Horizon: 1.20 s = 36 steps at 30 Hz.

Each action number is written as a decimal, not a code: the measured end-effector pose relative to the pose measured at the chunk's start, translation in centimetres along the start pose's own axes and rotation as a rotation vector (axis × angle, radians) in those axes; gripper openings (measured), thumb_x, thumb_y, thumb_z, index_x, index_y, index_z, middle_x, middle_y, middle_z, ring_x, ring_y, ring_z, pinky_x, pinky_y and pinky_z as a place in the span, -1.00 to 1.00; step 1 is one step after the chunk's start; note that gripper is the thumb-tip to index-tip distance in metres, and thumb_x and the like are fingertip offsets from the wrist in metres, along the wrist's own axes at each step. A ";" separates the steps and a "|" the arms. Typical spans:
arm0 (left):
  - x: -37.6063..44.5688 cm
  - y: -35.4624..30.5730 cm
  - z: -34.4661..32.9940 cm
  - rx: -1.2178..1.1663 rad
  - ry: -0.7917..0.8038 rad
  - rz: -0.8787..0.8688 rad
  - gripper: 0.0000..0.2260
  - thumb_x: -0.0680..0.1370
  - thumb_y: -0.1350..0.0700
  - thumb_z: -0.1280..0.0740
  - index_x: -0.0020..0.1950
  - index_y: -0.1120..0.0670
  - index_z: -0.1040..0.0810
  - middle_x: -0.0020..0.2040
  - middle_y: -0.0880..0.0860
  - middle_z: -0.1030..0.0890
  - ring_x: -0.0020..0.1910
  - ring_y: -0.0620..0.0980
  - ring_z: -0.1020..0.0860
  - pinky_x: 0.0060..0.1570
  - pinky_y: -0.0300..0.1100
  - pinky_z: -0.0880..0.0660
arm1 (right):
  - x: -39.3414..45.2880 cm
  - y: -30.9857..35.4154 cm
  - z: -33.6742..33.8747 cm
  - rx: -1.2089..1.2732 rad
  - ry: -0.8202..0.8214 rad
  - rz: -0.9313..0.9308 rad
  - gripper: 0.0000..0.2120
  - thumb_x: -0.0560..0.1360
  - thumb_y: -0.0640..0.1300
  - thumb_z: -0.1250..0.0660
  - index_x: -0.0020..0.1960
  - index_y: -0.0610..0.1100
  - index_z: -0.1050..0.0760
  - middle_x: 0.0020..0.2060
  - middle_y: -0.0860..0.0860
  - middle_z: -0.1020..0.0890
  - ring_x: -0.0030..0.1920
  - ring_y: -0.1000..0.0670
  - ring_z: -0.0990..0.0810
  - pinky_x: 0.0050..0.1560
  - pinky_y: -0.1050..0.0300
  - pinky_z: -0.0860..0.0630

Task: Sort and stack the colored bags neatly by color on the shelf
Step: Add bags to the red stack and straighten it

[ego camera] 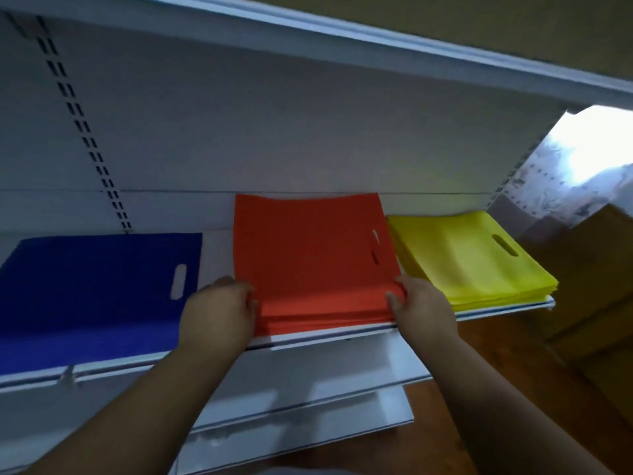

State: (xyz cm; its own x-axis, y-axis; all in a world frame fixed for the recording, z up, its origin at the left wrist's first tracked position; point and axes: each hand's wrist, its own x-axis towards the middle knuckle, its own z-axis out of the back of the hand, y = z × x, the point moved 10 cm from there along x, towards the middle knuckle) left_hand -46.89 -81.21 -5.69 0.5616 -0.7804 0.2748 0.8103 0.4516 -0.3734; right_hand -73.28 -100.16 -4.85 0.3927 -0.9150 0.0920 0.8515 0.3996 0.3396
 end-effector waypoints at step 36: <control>-25.7 30.1 24.3 0.085 -0.287 0.622 -0.63 0.53 -0.04 -0.35 0.34 -0.11 -0.48 -0.14 -0.11 -0.55 -0.23 -0.08 -0.51 -0.32 -0.18 -0.35 | -22.7 51.2 -8.7 0.466 0.283 0.957 -0.48 0.59 0.07 -0.26 0.51 0.07 -0.25 0.27 0.02 -0.46 -0.03 -0.02 -0.53 -0.08 0.12 -0.42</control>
State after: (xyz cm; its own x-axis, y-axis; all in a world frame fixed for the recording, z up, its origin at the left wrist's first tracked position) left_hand -32.85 -37.06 -2.46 0.9389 -0.2251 0.2602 0.3268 0.8200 -0.4699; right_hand -35.62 -58.47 2.33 0.9365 -0.1687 0.3075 -0.0382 0.8223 0.5677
